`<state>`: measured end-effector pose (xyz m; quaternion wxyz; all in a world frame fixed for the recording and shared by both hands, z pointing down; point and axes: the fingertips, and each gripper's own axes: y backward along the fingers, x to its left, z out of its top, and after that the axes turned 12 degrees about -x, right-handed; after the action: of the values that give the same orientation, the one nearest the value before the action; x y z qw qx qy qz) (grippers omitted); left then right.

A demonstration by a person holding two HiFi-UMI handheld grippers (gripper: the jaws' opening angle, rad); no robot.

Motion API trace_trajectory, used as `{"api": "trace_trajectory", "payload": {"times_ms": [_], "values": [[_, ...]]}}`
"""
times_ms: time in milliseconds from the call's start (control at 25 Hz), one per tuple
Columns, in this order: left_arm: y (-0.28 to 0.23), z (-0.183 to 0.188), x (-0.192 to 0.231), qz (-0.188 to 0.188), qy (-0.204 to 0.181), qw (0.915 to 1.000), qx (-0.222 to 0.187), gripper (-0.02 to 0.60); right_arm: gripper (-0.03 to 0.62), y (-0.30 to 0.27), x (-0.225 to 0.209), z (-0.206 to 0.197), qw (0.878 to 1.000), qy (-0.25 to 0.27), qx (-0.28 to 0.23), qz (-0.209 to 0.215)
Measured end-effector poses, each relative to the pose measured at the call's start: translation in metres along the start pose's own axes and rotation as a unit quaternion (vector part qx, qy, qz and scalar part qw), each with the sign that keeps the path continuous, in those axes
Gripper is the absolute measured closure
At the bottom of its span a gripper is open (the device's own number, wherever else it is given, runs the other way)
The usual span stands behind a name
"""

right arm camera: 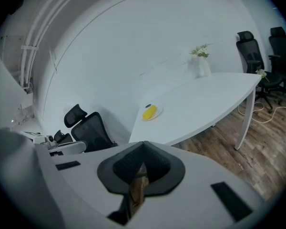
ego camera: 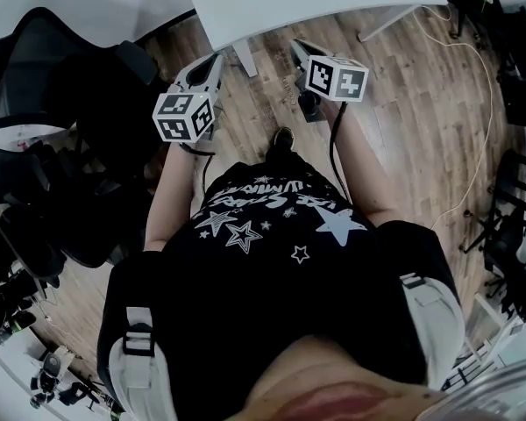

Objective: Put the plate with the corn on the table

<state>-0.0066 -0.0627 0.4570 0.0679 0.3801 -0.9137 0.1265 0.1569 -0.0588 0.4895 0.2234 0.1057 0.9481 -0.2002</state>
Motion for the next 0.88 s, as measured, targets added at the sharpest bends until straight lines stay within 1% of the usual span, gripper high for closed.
{"api": "trace_trajectory", "payload": {"times_ms": [160, 360, 600, 880], "values": [[0.031, -0.008, 0.004, -0.009, 0.0, 0.9999, 0.006, 0.577, 0.588, 0.011, 0.023, -0.016, 1.0, 0.015, -0.001, -0.014], [0.066, -0.011, 0.005, -0.022, 0.001, 0.9998, 0.001, 0.577, 0.588, 0.03, 0.052, -0.035, 0.999, 0.025, -0.006, -0.022], [0.109, -0.013, -0.006, -0.04, 0.001, 0.9992, -0.006, 0.577, 0.588, 0.071, 0.083, -0.038, 0.995, 0.062, -0.049, -0.065], [0.167, -0.014, -0.024, -0.052, 0.003, 0.9985, -0.013, 0.577, 0.588, 0.12, 0.123, -0.058, 0.991, 0.077, -0.067, -0.085]]}}
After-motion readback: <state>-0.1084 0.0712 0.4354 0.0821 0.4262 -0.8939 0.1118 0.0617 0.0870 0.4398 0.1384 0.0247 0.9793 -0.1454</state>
